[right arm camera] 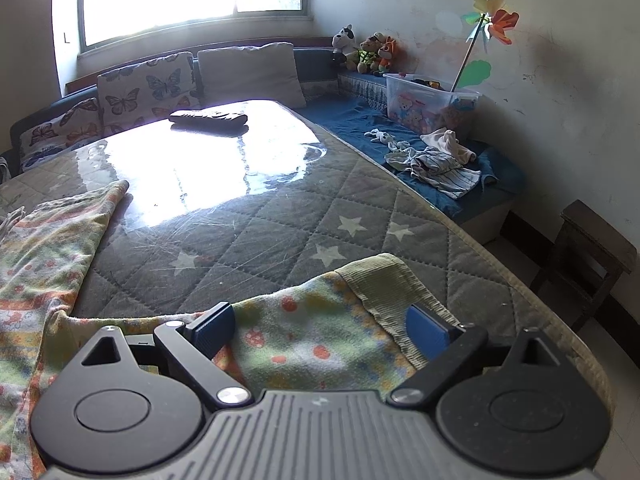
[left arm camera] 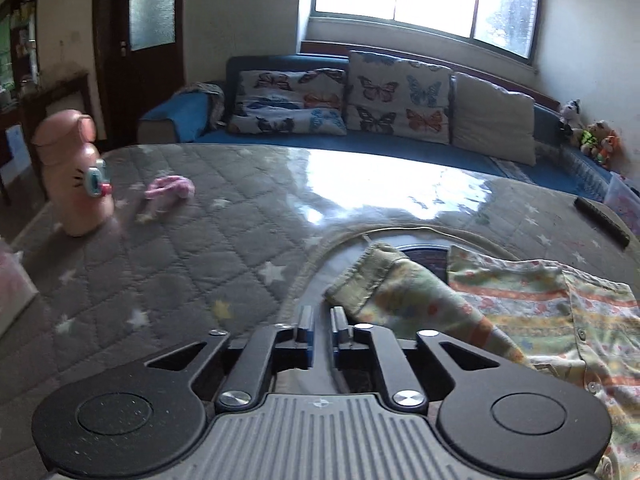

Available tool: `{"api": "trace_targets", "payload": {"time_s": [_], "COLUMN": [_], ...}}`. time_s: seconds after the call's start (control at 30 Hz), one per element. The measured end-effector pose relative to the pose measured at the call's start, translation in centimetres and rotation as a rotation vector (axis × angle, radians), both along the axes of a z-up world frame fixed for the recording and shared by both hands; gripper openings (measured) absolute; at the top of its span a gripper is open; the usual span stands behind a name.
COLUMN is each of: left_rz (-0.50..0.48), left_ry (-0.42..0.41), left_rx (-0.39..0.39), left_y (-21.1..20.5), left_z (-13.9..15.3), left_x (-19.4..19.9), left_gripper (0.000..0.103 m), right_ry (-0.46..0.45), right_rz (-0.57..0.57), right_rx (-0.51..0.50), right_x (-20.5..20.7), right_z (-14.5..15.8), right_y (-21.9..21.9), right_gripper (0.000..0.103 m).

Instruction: Fold clothes

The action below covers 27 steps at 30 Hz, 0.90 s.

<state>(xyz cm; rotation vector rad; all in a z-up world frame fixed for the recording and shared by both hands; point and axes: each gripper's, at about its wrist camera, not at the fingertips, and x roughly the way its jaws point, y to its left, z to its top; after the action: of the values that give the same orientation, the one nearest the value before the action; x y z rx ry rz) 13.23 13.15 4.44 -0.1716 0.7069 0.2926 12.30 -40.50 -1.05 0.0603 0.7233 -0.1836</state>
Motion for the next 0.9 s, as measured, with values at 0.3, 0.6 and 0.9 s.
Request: {"api": "trace_targets", "payload": {"time_s": [0.3, 0.6, 0.9], "left_rz": [-0.016, -0.007, 0.018], "left_ry": [0.01, 0.036, -0.011], "left_rx": [0.01, -0.003, 0.011], "left_y": [0.1, 0.6, 1.0], "left_z": [-3.0, -4.9, -3.6], "left_x": [4.6, 6.4, 4.9], "left_gripper": [0.042, 0.03, 0.008], "right_ry": [0.005, 0.005, 0.004], "right_rz": [-0.003, -0.003, -0.007], "right_rx": [-0.001, -0.002, -0.004], "right_x": [0.1, 0.1, 0.2], "right_z": [0.0, 0.0, -0.1], "right_y": [0.0, 0.0, 0.0], "right_gripper": [0.095, 0.096, 0.096]}}
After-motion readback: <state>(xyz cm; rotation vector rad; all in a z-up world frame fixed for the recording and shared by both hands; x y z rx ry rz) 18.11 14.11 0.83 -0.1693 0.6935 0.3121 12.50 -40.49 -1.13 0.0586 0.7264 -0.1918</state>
